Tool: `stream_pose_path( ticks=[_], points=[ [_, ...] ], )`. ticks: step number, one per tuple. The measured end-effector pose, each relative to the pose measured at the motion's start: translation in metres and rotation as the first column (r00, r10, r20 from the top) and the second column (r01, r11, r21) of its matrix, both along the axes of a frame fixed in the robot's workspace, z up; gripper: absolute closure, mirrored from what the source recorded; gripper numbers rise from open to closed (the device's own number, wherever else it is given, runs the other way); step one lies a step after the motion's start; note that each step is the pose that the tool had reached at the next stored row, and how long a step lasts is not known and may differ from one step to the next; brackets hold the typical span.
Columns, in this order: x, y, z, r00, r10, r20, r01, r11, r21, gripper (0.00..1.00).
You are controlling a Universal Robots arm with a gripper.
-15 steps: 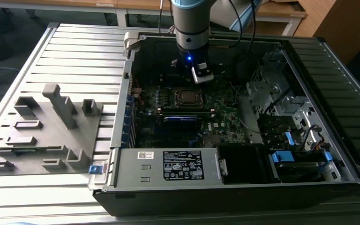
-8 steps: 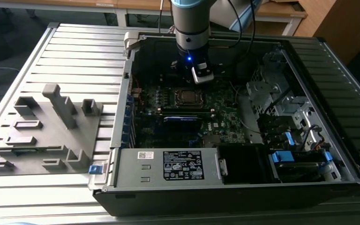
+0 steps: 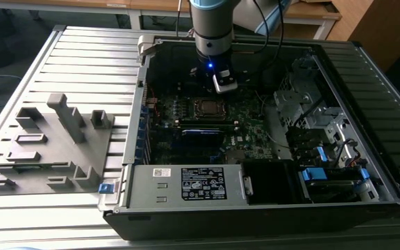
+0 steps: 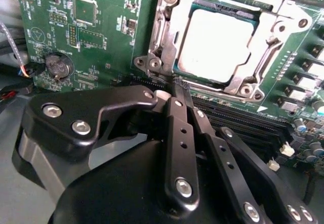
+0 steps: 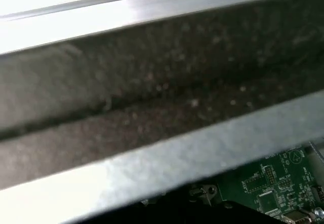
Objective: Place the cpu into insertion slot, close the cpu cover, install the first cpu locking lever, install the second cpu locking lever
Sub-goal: 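Install the first cpu locking lever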
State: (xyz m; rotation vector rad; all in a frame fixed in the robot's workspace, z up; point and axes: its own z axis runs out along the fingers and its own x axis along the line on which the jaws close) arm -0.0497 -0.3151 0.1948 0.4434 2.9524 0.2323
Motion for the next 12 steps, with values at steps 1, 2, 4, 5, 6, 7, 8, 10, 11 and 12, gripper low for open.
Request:
stream_pose_path(
  ticks=[1, 2, 4, 5, 6, 7, 8, 10, 11, 12],
  points=[
    [0.0, 0.0, 0.0, 1.0, 0.0, -0.0002, 0.0, 1.0, 0.0042, 0.89],
    [0.0, 0.0, 0.0, 1.0, 0.0, -0.0001, 0.0, 1.0, 0.005, 0.89],
    [0.0, 0.0, 0.0, 1.0, 0.0, -0.0003, 0.0, 1.0, 0.0053, 0.89],
    [0.0, 0.0, 0.0001, 1.0, 0.0, -0.0003, 0.0, 1.0, 0.0054, 0.89],
    [0.0, -0.0001, 0.0003, 1.0, 0.0, -0.0005, 0.0, 1.0, 0.0053, 0.89],
    [0.0, 0.0, 0.0008, 1.0, 0.0, -0.0006, 0.0, 1.0, 0.0055, 0.89],
    [0.0, -0.0001, 0.0018, 1.0, 0.0, -0.0008, 0.0, 1.0, 0.0055, 0.89],
    [0.0, -0.0001, 0.0049, 1.0, 0.0, -0.0012, 0.0, 1.0, 0.0053, 0.89],
    [0.0, -0.0001, 0.0067, 1.0, 0.0, -0.0013, 0.0, 1.0, 0.0054, 0.89],
    [0.0, -0.0001, 0.0086, 1.0, 0.0, -0.0016, 0.0, 1.0, 0.0053, 0.89]
  ],
)
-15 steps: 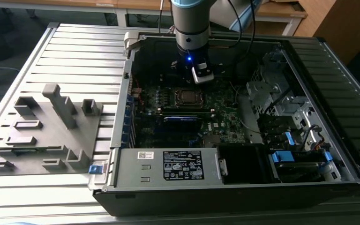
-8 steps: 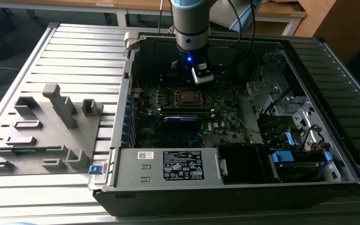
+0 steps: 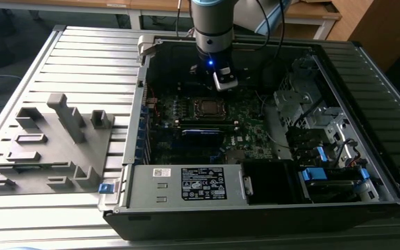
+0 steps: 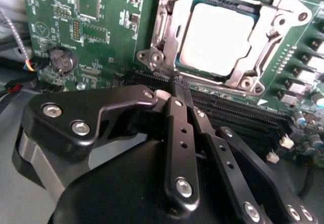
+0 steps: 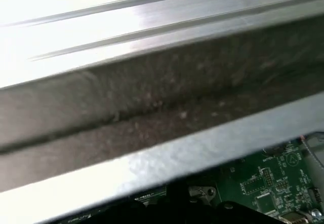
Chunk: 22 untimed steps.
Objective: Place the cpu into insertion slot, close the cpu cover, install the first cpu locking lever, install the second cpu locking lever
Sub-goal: 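Install the first cpu locking lever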
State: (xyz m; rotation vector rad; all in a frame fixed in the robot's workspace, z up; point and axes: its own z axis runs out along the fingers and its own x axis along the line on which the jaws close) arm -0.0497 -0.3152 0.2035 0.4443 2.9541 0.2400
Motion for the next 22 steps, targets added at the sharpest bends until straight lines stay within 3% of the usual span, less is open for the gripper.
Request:
stream_pose_path(
  ticks=[8, 17, 19, 22],
  points=[
    [0.0, 0.0, 0.0162, 1.0, 0.0, -0.0016, 0.0, 1.0, -0.0001, 0.89],
    [0.0, 0.0, 0.0167, 1.0, 0.0, -0.003, 0.0, 1.0, -0.0002, 0.89],
    [0.0, 0.0, 0.0166, 0.9999, 0.0, -0.0148, 0.0, 1.0, -0.0013, 0.89],
    [0.0001, 0.0, 0.0163, 0.9992, 0.0, -0.0389, 0.0, 1.0, -0.0045, 0.89]
  ],
)
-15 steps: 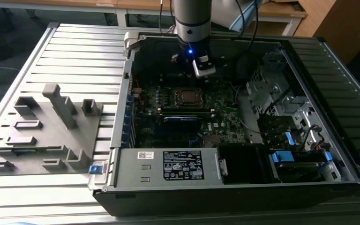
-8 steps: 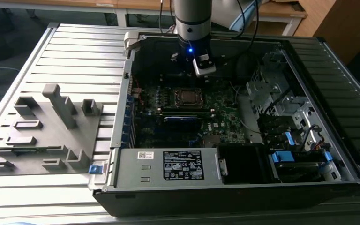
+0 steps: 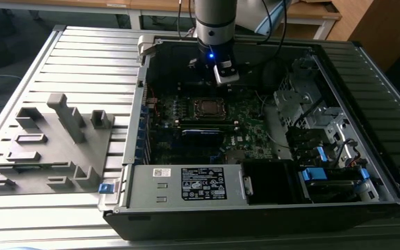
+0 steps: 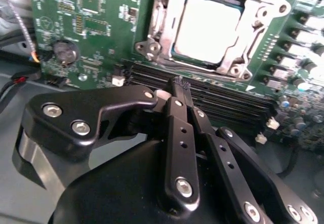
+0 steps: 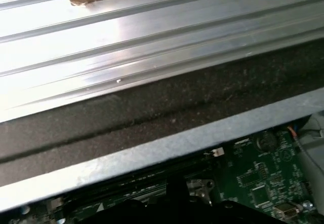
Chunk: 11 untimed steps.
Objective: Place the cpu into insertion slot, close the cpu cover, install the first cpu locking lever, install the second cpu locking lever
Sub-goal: 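Install the first cpu locking lever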
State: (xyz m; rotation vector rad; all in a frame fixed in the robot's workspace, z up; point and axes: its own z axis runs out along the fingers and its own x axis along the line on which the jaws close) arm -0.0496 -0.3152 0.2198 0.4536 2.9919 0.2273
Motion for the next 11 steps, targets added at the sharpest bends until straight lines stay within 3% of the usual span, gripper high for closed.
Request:
stream_pose_path(
  ticks=[4, 11],
  points=[
    [0.0001, 0.0, -0.0004, 0.9994, 0.0, -0.0357, 0.0, 1.0, -0.007, 0.89],
    [0.0001, 0.0, -0.0003, 0.9991, 0.0, -0.0423, 0.0, 1.0, -0.0077, 0.89]
  ],
)
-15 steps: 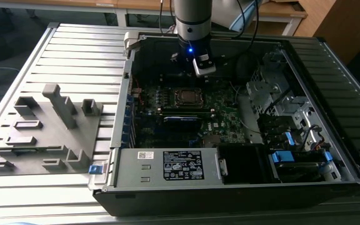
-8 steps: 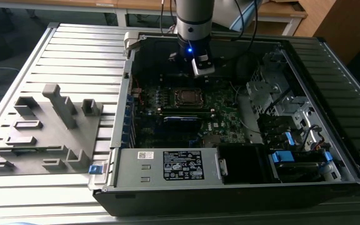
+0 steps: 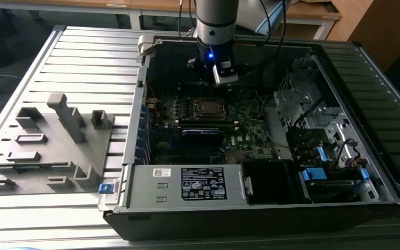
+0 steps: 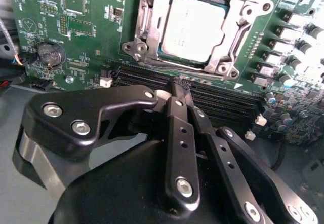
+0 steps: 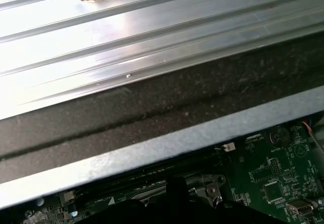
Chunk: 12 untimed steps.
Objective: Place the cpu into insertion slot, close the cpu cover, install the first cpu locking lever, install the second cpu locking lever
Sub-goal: 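Install the first cpu locking lever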
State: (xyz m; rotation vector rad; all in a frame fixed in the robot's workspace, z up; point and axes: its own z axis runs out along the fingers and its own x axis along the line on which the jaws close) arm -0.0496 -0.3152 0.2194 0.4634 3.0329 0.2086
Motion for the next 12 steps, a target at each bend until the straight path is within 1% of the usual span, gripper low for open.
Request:
stream_pose_path(
  ticks=[5, 6, 7, 8, 9, 10, 11, 12],
  points=[
    [0.0, 0.0, -0.0001, 1.0, 0.0, -0.0037, 0.0, 1.0, -0.0002, 0.89],
    [0.0001, 0.0, -0.0001, 1.0, 0.0, -0.0055, 0.0, 1.0, -0.0002, 0.89],
    [0.0002, 0.0001, -0.0003, 0.9999, 0.0, -0.0124, 0.0, 1.0, 0.0, 0.89],
    [0.0003, 0.0, -0.0004, 0.9997, 0.0, -0.0247, 0.0, 1.0, -0.0007, 0.89],
    [0.0003, 0.0, -0.0005, 0.9993, 0.0, -0.0383, 0.0, 1.0, -0.0019, 0.89],
    [0.0003, 0.0001, -0.0006, 0.9989, 0.0, -0.0469, 0.0, 1.0, -0.0038, 0.89],
    [0.0003, 0.0, -0.0005, 0.9988, 0.0, -0.0483, 0.0, 1.0, -0.0044, 0.89],
    [0.0003, 0.0, -0.0005, 0.9988, 0.0, -0.0483, 0.0, 1.0, -0.0045, 0.89]
  ],
)
